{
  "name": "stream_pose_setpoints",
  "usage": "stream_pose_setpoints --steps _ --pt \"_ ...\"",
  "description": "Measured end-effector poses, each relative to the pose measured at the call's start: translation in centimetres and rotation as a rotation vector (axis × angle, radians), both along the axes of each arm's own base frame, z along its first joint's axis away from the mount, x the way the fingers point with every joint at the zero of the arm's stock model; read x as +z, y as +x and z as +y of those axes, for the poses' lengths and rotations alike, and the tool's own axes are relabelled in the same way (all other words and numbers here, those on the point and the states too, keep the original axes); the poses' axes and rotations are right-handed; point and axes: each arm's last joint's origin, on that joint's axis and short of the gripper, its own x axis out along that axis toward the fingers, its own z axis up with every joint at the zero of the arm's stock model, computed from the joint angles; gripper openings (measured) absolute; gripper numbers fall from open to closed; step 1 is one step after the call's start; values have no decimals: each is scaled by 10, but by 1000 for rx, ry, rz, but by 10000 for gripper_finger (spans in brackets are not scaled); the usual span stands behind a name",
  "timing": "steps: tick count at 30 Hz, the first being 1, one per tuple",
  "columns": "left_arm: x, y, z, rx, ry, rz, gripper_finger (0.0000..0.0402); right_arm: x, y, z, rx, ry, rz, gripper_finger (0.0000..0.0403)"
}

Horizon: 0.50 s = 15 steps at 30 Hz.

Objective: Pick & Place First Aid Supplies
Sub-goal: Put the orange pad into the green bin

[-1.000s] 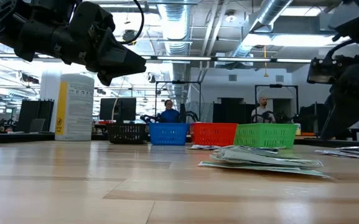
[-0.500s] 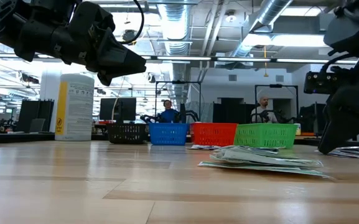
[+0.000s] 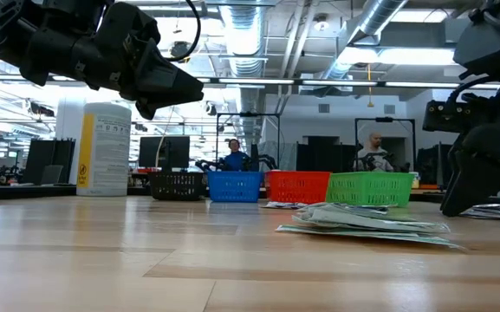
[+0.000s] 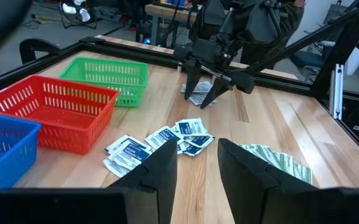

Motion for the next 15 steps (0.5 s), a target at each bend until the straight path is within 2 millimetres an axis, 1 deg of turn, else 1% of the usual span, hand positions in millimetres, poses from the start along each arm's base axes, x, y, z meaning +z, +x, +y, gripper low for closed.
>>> stream_pose_setpoints --steps 15 --pt "0 0 0 0 0 1 116 -1 0 0 14 4 8 106"
